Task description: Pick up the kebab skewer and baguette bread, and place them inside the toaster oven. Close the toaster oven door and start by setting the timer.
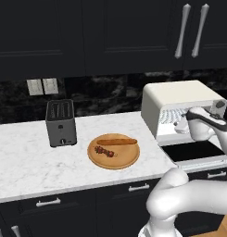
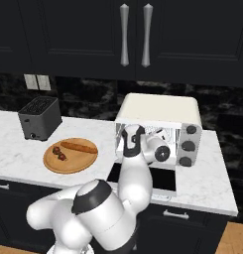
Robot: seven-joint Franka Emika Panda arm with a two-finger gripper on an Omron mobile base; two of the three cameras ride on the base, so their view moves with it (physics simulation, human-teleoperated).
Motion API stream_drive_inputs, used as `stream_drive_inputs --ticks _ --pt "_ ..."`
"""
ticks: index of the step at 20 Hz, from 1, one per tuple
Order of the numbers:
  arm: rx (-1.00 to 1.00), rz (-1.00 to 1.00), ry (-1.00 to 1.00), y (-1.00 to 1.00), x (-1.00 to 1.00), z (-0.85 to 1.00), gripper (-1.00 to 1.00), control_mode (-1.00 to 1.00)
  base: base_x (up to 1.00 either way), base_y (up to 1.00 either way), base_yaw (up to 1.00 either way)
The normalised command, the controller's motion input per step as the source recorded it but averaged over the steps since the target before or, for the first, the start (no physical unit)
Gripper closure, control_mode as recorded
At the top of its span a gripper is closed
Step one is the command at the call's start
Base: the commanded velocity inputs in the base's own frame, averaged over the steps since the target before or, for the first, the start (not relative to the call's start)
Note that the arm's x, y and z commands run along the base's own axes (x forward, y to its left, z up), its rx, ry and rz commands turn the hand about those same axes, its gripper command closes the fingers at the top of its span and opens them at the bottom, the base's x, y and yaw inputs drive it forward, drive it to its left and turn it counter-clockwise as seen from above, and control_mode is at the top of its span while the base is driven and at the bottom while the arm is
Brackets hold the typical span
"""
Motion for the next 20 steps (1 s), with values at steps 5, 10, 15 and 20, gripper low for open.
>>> stream_drive_inputs --ticks 5,10,15,20 --pt "0.06 0.0 0.03 -0.19 -0.1 0.0 1.0 -1.0 0.0 0.0 0.0" --pt "0.09 0.0 0.04 -0.36 -0.43 0.0 1.0 -1.0 0.0 0.0 0.0" --pt "0.08 0.0 0.04 -0.44 -0.55 0.0 1.0 -1.0 0.0 0.0 0.0" --pt "0.05 0.0 0.07 -0.45 -0.53 0.0 1.0 -1.0 0.0 0.0 0.0"
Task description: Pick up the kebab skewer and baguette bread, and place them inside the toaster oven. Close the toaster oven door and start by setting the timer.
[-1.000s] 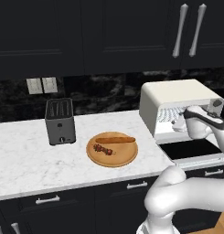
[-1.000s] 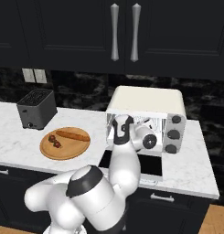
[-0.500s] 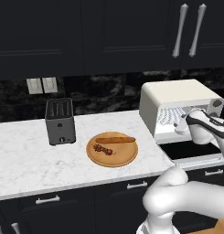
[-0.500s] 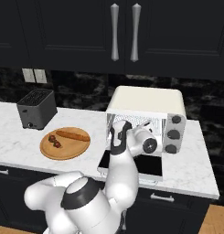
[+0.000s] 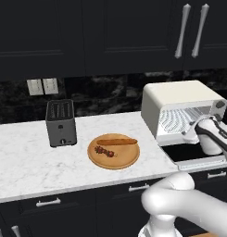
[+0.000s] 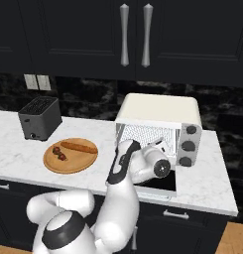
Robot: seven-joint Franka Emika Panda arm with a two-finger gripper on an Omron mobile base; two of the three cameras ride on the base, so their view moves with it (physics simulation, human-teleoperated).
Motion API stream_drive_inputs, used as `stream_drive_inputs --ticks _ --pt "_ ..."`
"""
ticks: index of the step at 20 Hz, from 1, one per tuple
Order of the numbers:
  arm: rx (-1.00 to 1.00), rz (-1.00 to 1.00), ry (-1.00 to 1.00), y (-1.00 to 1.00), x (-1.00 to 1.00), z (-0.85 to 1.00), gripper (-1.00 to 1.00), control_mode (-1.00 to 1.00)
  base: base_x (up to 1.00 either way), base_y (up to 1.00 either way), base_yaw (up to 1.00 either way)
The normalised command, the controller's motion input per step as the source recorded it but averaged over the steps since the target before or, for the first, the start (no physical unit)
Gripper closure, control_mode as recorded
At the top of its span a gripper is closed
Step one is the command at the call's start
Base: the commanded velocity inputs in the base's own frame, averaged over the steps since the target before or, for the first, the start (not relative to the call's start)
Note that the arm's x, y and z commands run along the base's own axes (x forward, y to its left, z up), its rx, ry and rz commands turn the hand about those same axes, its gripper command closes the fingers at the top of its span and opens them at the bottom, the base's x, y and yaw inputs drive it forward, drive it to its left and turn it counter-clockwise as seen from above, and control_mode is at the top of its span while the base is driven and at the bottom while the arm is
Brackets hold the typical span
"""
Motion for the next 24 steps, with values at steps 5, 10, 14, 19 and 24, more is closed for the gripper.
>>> stream_drive_inputs --ticks 5,10,14,19,24 --pt "0.01 0.0 0.08 -0.4 -0.46 0.0 1.0 -1.0 0.0 0.0 0.0" --pt "0.0 0.0 0.04 -0.36 -0.48 0.0 1.0 -1.0 0.0 0.0 0.0" --pt "0.02 0.0 0.02 -0.34 -0.41 0.0 1.0 -1.0 0.0 0.0 0.0" --pt "0.02 0.0 0.05 -0.36 -0.25 0.0 1.0 -1.0 0.0 0.0 0.0" --pt "0.03 0.0 0.06 -0.37 -0.3 0.0 1.0 -1.0 0.0 0.0 0.0"
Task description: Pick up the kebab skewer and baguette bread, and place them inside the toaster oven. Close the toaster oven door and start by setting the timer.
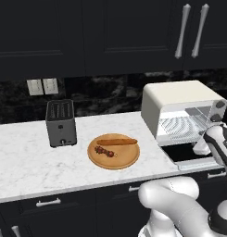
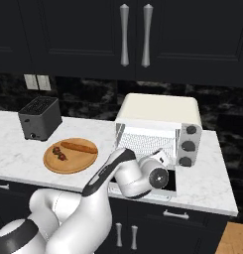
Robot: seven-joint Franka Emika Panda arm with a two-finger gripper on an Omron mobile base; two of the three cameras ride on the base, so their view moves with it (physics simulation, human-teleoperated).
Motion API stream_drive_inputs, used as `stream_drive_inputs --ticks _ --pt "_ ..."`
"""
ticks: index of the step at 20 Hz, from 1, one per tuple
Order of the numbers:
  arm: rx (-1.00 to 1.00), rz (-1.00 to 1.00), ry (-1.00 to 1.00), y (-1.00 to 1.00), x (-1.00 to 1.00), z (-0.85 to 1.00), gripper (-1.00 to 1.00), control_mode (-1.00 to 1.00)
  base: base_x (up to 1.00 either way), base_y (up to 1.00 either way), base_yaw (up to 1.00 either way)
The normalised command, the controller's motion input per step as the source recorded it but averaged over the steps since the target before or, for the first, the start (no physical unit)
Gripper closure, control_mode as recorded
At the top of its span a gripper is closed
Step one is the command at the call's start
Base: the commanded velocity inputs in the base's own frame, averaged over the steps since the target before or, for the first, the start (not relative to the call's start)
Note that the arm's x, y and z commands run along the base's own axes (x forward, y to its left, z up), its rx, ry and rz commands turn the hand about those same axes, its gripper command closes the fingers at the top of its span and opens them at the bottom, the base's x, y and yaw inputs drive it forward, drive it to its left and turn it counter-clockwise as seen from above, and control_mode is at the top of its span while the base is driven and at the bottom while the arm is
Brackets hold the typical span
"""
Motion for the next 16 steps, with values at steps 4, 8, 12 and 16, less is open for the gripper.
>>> stream_drive_inputs --ticks 4,8,12,16 --pt "0.02 0.0 0.03 -0.31 -0.21 0.0 1.0 -1.0 0.0 0.0 0.0" --pt "0.02 0.0 0.03 -0.24 -0.03 0.0 1.0 -1.0 0.0 0.0 0.0" --pt "0.03 0.0 0.01 -0.19 -0.05 0.0 1.0 -1.0 0.0 0.0 0.0" --pt "0.02 0.0 0.01 -0.17 -0.17 0.0 -1.0 -1.0 0.0 0.0 0.0"
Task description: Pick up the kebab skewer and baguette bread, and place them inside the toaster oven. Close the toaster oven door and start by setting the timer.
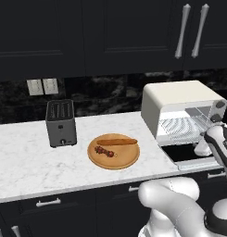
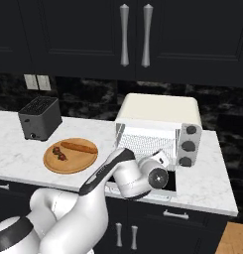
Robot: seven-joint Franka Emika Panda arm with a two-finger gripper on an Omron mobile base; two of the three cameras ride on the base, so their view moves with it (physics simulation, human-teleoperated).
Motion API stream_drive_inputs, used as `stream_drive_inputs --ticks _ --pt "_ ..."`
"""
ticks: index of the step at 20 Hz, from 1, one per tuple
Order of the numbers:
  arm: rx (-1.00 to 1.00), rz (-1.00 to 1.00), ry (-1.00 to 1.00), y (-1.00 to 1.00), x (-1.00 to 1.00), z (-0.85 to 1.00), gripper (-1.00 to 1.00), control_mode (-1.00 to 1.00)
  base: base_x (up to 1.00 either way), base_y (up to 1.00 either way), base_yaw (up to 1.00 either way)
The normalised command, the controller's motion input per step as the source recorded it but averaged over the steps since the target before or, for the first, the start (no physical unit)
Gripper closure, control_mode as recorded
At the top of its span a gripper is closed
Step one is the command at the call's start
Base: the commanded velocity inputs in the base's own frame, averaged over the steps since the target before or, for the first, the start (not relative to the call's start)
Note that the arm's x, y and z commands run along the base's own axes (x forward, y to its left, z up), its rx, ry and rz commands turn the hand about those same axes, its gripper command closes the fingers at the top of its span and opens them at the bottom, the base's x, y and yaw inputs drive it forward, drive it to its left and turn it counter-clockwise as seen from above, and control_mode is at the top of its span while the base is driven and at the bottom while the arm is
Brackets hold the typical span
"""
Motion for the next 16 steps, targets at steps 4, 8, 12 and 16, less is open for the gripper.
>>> stream_drive_inputs --ticks 4,8,12,16 --pt "0.02 0.0 0.0 -0.12 -0.39 0.28 -1.0 -1.0 0.0 0.0 0.0" --pt "0.0 0.0 0.06 0.0 -0.33 0.86 -1.0 -1.0 0.0 0.0 0.0" --pt "0.0 0.0 0.18 0.46 -0.51 0.84 -1.0 -1.0 0.0 0.0 0.0" --pt "0.0 0.0 0.27 0.85 -0.43 0.28 -1.0 -1.0 0.0 0.0 0.0"
